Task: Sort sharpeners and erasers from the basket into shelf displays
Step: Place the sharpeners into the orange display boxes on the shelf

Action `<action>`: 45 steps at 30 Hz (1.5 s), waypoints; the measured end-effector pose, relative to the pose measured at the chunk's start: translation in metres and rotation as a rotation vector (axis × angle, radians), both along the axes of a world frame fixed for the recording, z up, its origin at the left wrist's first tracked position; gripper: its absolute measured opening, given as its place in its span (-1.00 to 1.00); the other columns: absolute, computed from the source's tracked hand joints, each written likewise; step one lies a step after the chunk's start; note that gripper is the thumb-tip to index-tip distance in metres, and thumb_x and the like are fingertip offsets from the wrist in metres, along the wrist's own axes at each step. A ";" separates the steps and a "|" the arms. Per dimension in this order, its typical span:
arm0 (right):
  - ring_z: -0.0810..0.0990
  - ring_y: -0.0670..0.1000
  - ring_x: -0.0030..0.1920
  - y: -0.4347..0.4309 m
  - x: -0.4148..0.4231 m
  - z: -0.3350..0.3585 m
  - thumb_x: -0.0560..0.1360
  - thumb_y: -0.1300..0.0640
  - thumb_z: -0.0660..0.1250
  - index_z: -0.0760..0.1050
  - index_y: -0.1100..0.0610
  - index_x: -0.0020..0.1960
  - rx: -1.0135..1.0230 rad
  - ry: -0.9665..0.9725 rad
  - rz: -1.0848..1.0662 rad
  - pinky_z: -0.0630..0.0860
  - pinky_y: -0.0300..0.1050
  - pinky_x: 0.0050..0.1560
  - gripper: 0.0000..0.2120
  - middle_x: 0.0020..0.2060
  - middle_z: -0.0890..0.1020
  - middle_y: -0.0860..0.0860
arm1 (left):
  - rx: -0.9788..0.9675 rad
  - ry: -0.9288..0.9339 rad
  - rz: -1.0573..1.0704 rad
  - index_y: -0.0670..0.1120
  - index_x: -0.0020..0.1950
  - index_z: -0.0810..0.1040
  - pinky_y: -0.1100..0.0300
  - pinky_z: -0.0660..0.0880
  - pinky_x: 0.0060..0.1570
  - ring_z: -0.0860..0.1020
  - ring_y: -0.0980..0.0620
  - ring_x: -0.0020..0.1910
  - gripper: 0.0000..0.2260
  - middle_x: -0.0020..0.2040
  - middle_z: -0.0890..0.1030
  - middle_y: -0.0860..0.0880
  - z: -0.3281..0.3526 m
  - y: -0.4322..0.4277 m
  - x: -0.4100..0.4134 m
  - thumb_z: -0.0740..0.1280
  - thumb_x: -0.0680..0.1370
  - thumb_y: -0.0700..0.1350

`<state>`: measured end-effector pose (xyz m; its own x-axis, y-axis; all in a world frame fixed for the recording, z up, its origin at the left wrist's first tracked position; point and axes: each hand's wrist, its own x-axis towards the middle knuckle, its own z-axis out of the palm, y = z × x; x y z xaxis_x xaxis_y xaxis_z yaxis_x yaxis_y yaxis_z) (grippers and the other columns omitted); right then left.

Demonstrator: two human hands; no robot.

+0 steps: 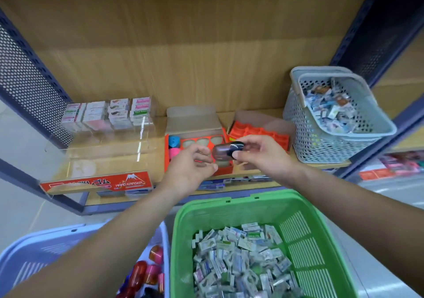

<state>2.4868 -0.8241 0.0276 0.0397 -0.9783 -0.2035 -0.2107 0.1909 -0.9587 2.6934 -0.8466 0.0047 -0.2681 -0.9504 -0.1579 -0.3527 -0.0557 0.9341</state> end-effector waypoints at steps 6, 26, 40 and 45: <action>0.65 -0.03 -0.23 -0.027 -0.066 -0.025 0.50 0.23 0.49 0.63 0.11 0.03 -0.042 0.254 -0.206 0.63 -0.13 -0.26 -0.87 -0.21 0.65 -0.03 | -0.355 -0.562 -0.193 0.12 0.20 0.54 0.06 0.48 0.23 0.54 0.00 0.22 -0.62 0.19 0.62 0.07 -0.039 -0.059 -0.059 0.46 0.41 0.12; 0.62 -0.14 -0.15 -0.123 -0.073 -0.092 0.47 0.21 0.50 0.53 -0.06 0.01 -0.216 0.685 -0.066 0.57 -0.26 0.00 -0.76 -0.12 0.64 -0.13 | -0.582 -0.841 -0.564 0.08 0.50 0.35 -0.09 -0.11 0.57 0.36 0.00 0.43 -0.53 0.41 0.47 0.06 -0.083 -0.068 -0.103 0.23 0.60 0.14; 0.58 -0.06 -0.01 -0.089 -0.043 -0.040 0.50 0.02 0.46 0.64 0.00 0.16 -0.227 0.874 0.074 0.54 -0.08 0.09 -0.76 0.04 0.64 -0.05 | -0.542 -0.688 -0.458 0.12 0.47 0.39 0.21 0.30 0.32 0.35 0.12 0.39 -0.58 0.40 0.43 0.17 -0.042 -0.035 -0.029 0.27 0.61 0.07; 0.50 -0.14 -0.16 -0.041 0.044 -0.003 0.47 0.08 0.48 0.65 0.07 0.04 -0.304 0.825 0.291 0.48 -0.18 -0.01 -0.83 -0.06 0.67 -0.04 | -0.333 -0.751 -0.313 0.09 0.40 0.48 0.13 0.46 0.24 0.52 0.06 0.25 -0.64 0.31 0.54 0.10 -0.019 0.015 0.085 0.32 0.60 0.06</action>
<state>2.5306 -0.8649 0.0245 0.2490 -0.9684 -0.0134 -0.8493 -0.2116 -0.4837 2.7787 -0.8315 -0.0147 -0.4603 -0.8789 -0.1249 -0.8341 0.3800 0.3998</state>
